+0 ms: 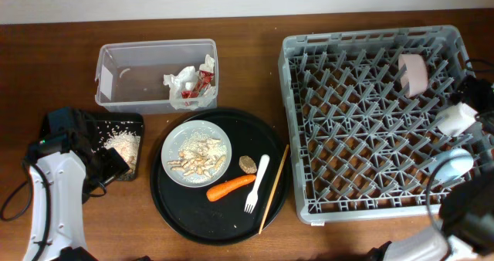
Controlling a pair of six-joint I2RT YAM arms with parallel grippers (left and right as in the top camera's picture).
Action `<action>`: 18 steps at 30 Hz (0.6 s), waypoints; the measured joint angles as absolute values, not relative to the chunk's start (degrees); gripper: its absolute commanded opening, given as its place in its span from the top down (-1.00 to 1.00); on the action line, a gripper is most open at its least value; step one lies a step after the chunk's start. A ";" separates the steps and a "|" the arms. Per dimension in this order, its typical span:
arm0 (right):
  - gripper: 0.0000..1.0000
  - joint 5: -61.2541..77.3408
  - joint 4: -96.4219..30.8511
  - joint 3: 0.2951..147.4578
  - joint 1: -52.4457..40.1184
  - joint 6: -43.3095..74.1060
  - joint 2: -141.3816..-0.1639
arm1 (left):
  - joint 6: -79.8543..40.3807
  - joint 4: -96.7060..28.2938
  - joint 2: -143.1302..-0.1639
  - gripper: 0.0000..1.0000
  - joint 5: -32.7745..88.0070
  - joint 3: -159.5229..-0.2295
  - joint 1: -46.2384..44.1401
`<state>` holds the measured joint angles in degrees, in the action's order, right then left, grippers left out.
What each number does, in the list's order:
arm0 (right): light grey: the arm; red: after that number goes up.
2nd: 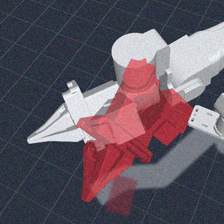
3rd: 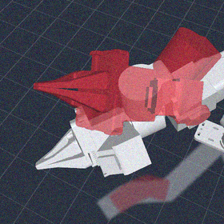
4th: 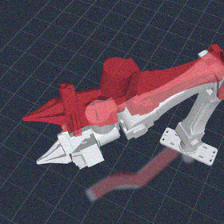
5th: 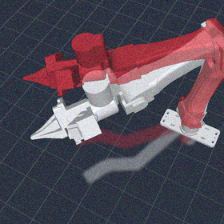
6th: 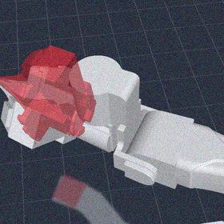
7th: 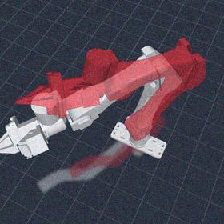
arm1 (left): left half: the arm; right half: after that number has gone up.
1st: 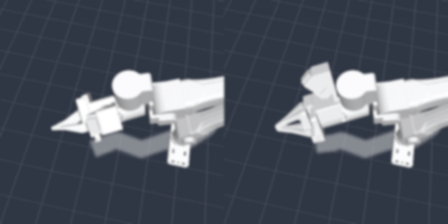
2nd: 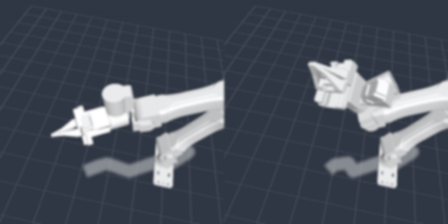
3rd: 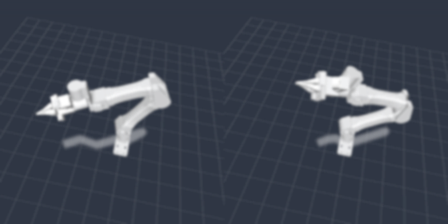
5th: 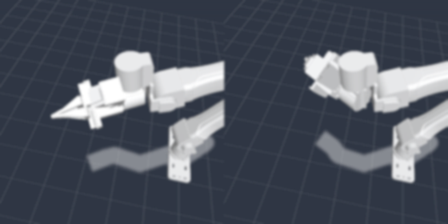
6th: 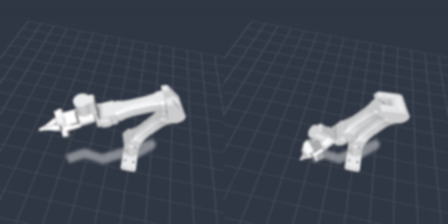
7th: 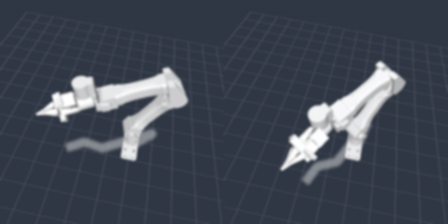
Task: Sort waste into correct bins and load items into the dishwasher rack
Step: 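Place the white cup in the rack's right side and withdraw right gripper, then grasp the grey plate with the left gripper and tip rice onto baking tray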
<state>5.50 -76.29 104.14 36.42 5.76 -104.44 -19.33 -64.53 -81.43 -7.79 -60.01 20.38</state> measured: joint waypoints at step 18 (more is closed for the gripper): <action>-0.97 7.81 -75.79 61.10 0.27 10.61 -61.25 | -14.09 -46.09 -97.32 -0.42 -2.35 -68.97 -30.15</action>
